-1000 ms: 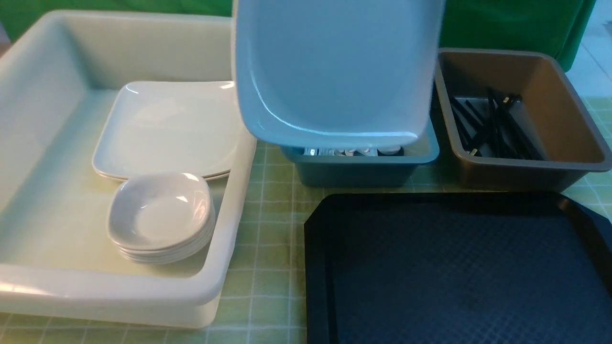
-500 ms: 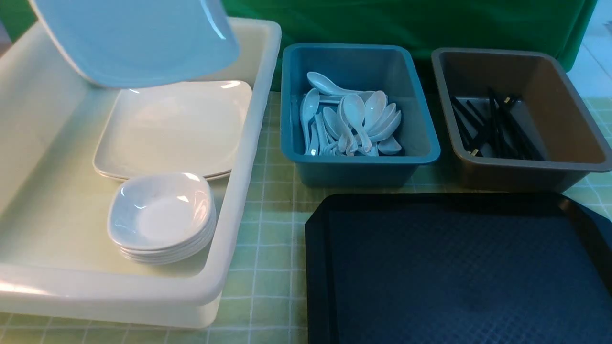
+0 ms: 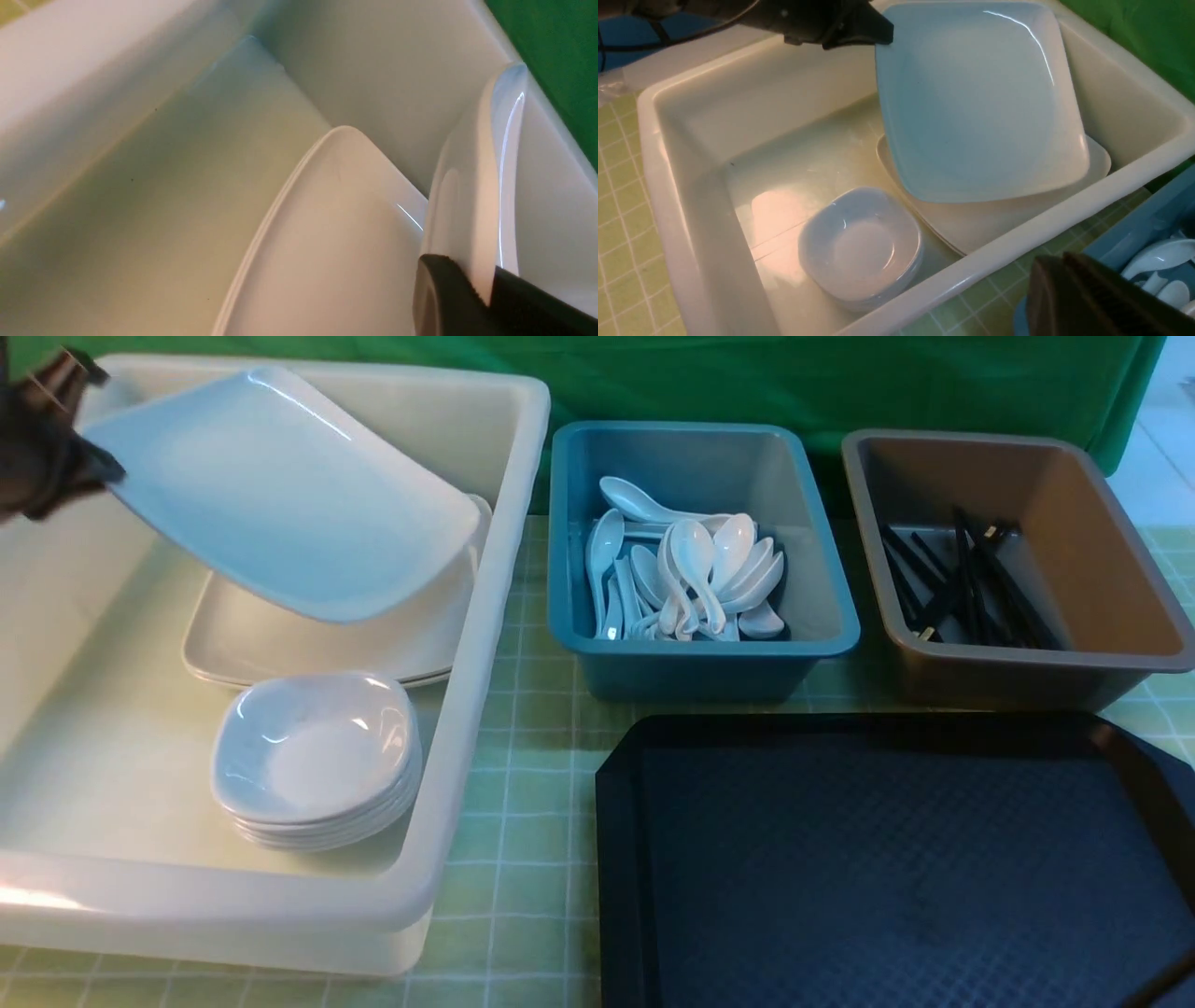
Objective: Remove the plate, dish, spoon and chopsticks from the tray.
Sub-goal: Use the left arm to put the plate into the large storage box on the left
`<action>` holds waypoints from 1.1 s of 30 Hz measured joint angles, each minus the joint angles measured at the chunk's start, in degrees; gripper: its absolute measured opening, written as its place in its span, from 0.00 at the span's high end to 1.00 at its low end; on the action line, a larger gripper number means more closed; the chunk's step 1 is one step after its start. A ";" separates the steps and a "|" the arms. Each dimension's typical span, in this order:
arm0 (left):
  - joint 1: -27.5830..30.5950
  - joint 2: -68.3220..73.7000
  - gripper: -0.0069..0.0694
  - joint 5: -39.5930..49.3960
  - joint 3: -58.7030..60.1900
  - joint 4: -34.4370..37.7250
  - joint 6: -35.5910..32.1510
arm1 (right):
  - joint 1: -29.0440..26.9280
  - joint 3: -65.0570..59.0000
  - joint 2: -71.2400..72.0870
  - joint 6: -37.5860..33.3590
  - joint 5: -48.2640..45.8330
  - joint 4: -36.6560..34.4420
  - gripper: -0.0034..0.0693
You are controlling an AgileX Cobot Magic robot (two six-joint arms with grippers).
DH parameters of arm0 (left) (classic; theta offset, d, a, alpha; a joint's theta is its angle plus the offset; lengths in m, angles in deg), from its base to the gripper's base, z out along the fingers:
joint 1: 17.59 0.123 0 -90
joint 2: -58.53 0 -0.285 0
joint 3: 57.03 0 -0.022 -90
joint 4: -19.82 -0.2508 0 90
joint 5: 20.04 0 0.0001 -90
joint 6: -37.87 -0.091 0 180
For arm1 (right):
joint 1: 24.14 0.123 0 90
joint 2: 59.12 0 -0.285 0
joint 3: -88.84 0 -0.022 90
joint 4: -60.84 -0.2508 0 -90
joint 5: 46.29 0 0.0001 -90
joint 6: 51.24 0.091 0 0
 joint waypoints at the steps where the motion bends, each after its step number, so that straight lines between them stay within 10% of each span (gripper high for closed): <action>1: -0.71 0.07 0.90 -1.11 0.68 0.26 0.11 | 0.00 0.00 -0.38 0.00 0.10 0.05 0.95; 9: -5.16 1.29 0.90 -13.78 5.50 1.11 1.75 | 0.00 0.00 -1.25 0.00 -0.25 0.43 0.95; 23: -5.50 1.63 0.88 -9.62 7.39 -12.73 9.82 | 0.00 0.00 -1.25 0.45 -1.03 0.43 0.95; 33: -5.89 2.02 0.42 1.20 6.59 -20.26 9.98 | 0.00 0.00 -1.25 1.04 -2.16 0.43 0.95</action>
